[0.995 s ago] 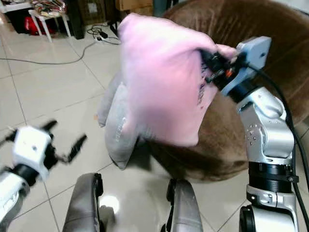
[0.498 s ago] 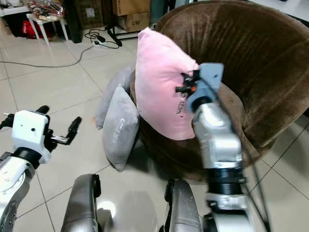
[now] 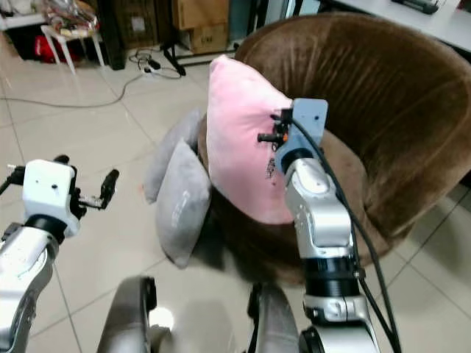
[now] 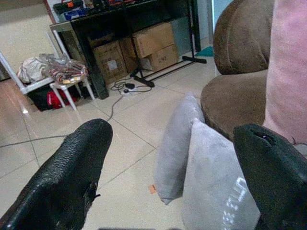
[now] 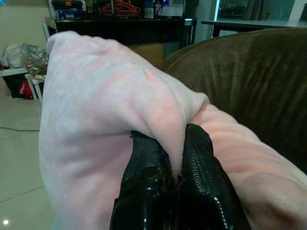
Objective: Move the pillow to the sofa from floor
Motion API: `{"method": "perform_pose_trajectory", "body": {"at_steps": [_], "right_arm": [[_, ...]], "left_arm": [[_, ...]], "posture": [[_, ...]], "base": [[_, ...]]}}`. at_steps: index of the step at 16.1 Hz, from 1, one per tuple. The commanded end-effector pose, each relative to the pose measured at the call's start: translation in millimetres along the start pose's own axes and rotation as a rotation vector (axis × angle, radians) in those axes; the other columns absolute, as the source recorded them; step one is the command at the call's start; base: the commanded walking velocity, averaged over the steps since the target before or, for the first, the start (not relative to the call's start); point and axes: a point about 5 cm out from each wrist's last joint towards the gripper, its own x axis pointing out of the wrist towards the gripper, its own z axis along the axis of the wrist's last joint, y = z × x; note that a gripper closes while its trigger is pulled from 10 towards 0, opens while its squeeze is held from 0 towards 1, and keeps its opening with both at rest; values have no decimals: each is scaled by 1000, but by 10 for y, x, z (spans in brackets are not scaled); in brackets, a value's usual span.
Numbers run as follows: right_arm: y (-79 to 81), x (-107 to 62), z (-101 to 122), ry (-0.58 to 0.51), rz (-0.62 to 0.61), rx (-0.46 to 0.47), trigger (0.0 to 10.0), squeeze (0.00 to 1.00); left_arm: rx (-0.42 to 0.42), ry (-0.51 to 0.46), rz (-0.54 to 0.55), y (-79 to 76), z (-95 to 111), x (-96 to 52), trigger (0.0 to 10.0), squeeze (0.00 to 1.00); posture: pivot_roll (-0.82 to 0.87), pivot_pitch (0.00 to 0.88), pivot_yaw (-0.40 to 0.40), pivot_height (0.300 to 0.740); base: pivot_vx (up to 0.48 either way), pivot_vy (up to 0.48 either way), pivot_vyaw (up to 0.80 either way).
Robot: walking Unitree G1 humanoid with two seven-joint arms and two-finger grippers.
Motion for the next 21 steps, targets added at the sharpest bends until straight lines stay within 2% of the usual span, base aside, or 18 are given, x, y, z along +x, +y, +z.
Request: {"method": "perform_pose_trajectory", "body": {"at_steps": [1,4,6,10,13,16,19,21], "right_arm": [[-35,-2,34,-9,-16,-6,10000,0],[-61,-43,-35,10,-15,19,10000,0],[-125,-156,-171,43,-17,38,10000,0],[-163,-274,-322,80,-29,36,10000,0],[-157,-288,-276,67,-45,58,10000,0],[-220,-353,-331,94,-59,73,10000,0],[-149,-332,-276,55,-21,99,10000,0],[-77,-304,-287,79,7,92,10000,0]], "left_arm": [[8,-7,12,-11,6,34,10000,0],[41,-35,16,-56,38,22,10000,0],[24,-53,8,-120,33,-10,10000,0],[51,-62,40,-39,-22,50,10000,0],[22,-84,50,-30,44,143,10000,0],[22,-88,56,-90,25,153,10000,0],[18,-94,57,-82,44,143,10000,0],[3,-104,49,-72,62,137,10000,0]], "posture": [[129,0,-114,640],[141,0,-126,670],[143,0,-124,695],[125,0,-92,740],[95,0,-71,740],[100,0,-83,740],[112,0,-94,740],[119,0,-98,740]], "base": [[0,0,0],[0,0,0],[0,0,0],[0,0,0],[0,0,0],[0,0,0],[0,0,0],[0,0,-400]]}}
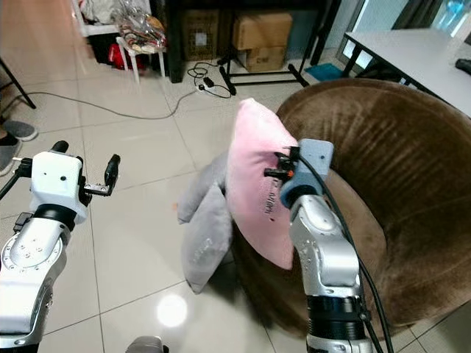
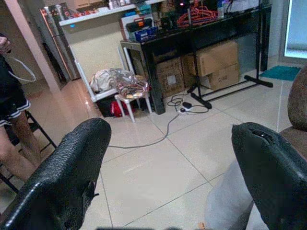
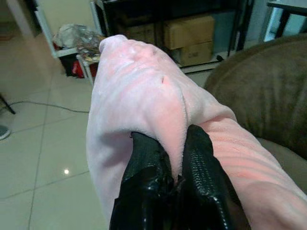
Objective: Move the pillow to the sofa from floor
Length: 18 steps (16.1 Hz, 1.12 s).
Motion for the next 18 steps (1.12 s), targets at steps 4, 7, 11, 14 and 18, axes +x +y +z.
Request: {"method": "perform_pose_trajectory", "body": {"at_steps": [4,7,11,14,18], "right_arm": [[-28,-1,151,-63,-3,5,10000,0],[-18,17,171,-67,4,4,10000,0],[54,28,214,-79,41,-23,10000,0],[112,36,273,-94,72,-45,10000,0],[126,42,286,-100,71,-44,10000,0]], "left_arm": [[-18,-22,-14,-16,48,-8,10000,0],[-22,-21,-17,-21,49,-9,10000,0],[-21,-22,-15,-7,49,-9,10000,0],[-22,-22,-15,-7,53,-13,10000,0],[-20,-21,-16,-6,54,-12,10000,0]], "posture": [[119,0,-97,740],[120,0,-97,740],[122,0,-99,740],[125,0,-102,740],[126,0,-103,740]], "base": [[153,0,-800],[315,0,-800],[316,0,-800],[315,0,0],[316,0,0]]}}
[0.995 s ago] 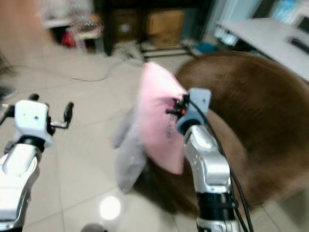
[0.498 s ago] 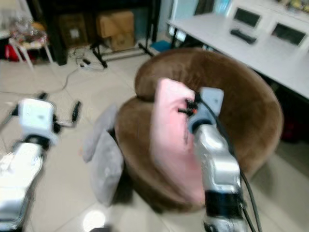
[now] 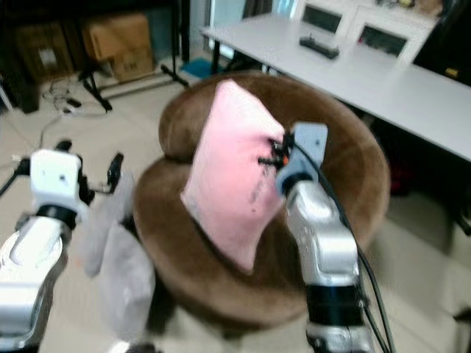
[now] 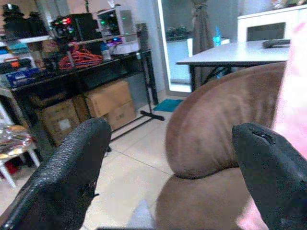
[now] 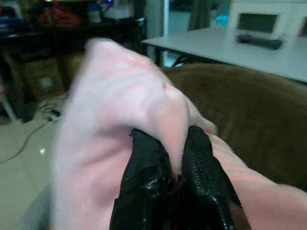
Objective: Move the pillow to the sofa from floor
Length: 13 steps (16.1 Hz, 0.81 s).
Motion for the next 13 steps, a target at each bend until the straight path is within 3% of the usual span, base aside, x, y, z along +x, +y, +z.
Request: {"method": "perform_pose_trajectory", "body": {"at_steps": [1,7,11,13], "right_arm": [[-38,-10,159,-64,-11,-21,10000,0],[21,4,164,-42,27,-43,10000,0],[34,10,161,-37,36,-36,10000,0],[85,18,145,-19,72,-31,10000,0]], "left_arm": [[-4,-4,-10,-28,17,5,10000,0],[3,-3,-31,-58,18,13,10000,0],[8,4,-48,-77,5,1,10000,0],[27,16,-54,-85,-8,-5,10000,0]], "posture": [[126,0,-103,740],[127,0,-101,740],[130,0,-105,740],[131,0,-107,740]], "base": [[315,0,0],[316,0,-613],[303,0,0],[0,0,0]]}}
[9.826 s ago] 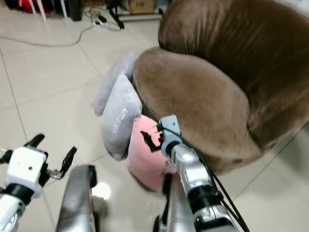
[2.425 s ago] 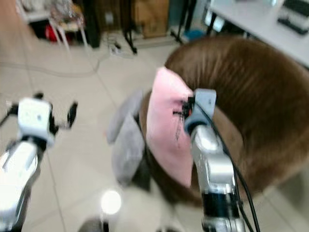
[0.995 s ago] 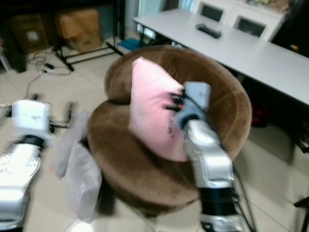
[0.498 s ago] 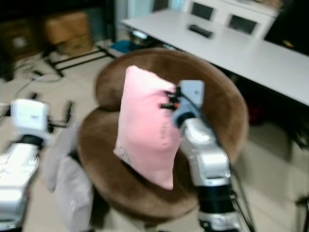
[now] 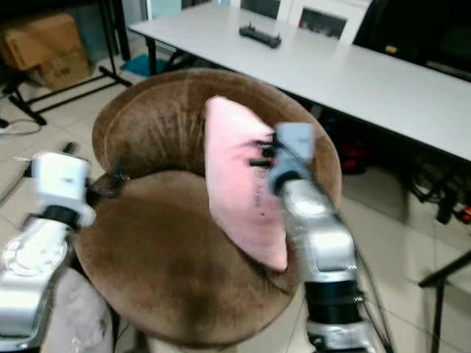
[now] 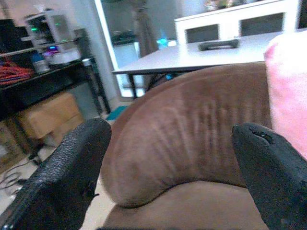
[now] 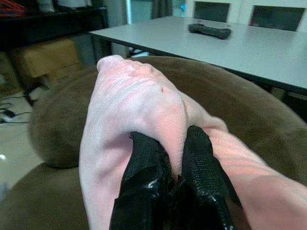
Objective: Move the pillow to the sofa from floor
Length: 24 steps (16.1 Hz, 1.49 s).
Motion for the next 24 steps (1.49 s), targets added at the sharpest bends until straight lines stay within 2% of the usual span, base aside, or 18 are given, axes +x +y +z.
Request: {"method": "perform_pose_trajectory", "body": {"at_steps": [1,2,5,6,7,8,10,12,15,16,17,18,21,22,23,24], "right_arm": [[179,15,110,-31,95,-3,10000,0],[269,29,88,-4,157,-3,10000,0],[373,78,90,22,206,12,10000,0],[443,121,90,50,236,28,10000,0],[533,163,88,96,281,80,10000,0],[609,200,94,124,318,128,10000,0],[671,256,82,179,347,223,10000,0],[684,418,66,231,323,358,10000,0],[573,594,-74,258,192,437,10000,0],[468,671,-144,263,109,523,10000,0],[468,671,-144,263,109,523,10000,0],[289,730,-244,277,-19,564,10000,0],[-120,694,-454,306,-256,560,10000,0],[-265,664,-489,293,-325,561,10000,757],[-427,633,-486,256,-354,559,10000,1000],[-631,589,-459,193,-387,553,10000,1000]], "left_arm": [[27,24,8,48,-31,-22,10000,0],[34,43,-22,38,-64,-32,10000,0],[56,92,-93,12,-139,-70,10000,0],[89,158,-169,-14,-241,-126,10000,0],[117,226,-216,5,-336,-192,10000,0],[141,250,-230,48,-370,-229,10000,0],[150,263,-238,89,-379,-257,10000,0],[165,280,-252,139,-381,-297,10000,0],[176,293,-273,145,-376,-323,10000,0],[180,296,-284,139,-376,-328,10000,0],[180,296,-284,139,-376,-328,10000,0],[182,299,-297,132,-373,-327,10000,0],[180,299,-307,118,-365,-319,10000,0],[180,297,-307,115,-362,-316,10000,0],[179,296,-306,114,-360,-313,10000,0],[177,292,-304,111,-355,-308,10000,0]], "posture": [[130,0,-106,740],[130,0,-105,740],[131,0,-104,740],[138,0,-109,740],[144,0,-113,740],[149,0,-116,740],[160,0,-123,740],[169,0,-124,740],[175,0,-123,740],[176,0,-121,740],[176,0,-121,740],[179,0,-119,740],[181,0,-120,740],[182,0,-121,740],[178,0,-121,740],[173,0,-120,740]], "base": [[0,0,0],[0,0,0],[0,0,0],[0,0,0],[0,0,0],[0,0,0],[0,0,0],[0,0,0],[0,0,0],[0,0,0],[0,0,0],[0,0,0],[0,0,0],[0,0,0],[0,0,0],[0,0,0]]}}
